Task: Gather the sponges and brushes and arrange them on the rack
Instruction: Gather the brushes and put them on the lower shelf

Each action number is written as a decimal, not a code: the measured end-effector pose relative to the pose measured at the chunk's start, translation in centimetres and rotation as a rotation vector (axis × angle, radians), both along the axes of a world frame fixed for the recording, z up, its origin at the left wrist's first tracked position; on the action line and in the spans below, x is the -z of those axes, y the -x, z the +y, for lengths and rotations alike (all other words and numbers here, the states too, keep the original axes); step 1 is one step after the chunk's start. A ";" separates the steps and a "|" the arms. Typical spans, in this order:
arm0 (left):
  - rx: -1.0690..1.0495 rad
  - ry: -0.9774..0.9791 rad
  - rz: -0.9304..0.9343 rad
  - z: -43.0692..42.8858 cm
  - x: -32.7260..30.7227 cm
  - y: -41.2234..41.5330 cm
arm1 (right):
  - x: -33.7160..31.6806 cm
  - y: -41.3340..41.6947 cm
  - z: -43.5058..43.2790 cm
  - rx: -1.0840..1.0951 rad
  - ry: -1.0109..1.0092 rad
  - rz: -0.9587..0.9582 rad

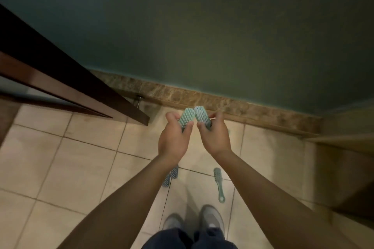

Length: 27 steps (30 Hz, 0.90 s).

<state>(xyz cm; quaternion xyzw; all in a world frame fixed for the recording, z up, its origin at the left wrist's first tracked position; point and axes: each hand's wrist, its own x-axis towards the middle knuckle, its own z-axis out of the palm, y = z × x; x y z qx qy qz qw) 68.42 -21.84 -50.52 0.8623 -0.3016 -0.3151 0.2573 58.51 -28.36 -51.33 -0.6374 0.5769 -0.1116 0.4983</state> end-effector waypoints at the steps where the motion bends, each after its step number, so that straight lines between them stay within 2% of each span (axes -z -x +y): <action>1: 0.013 0.000 0.001 0.0 -2.9 0.7 | -2.7 0.8 0.1 0.014 -0.012 -0.008; 9: 0.145 0.026 -0.021 -0.9 -25.6 6.5 | -25.1 7.5 0.6 0.171 -0.030 -0.043; 13: 0.170 0.051 -0.002 -1.8 -34.7 9.2 | -34.4 10.7 0.5 0.234 0.018 -0.061; 18: 0.245 0.094 0.041 -3.1 -42.3 12.2 | -42.5 14.8 0.4 0.256 0.136 -0.041; 23: 0.342 0.156 0.120 -4.3 -47.5 15.4 | -47.4 18.8 0.3 0.342 0.180 -0.053; 27: 0.478 0.180 0.110 -5.2 -50.6 18.0 | -50.5 22.1 0.8 0.450 0.191 -0.109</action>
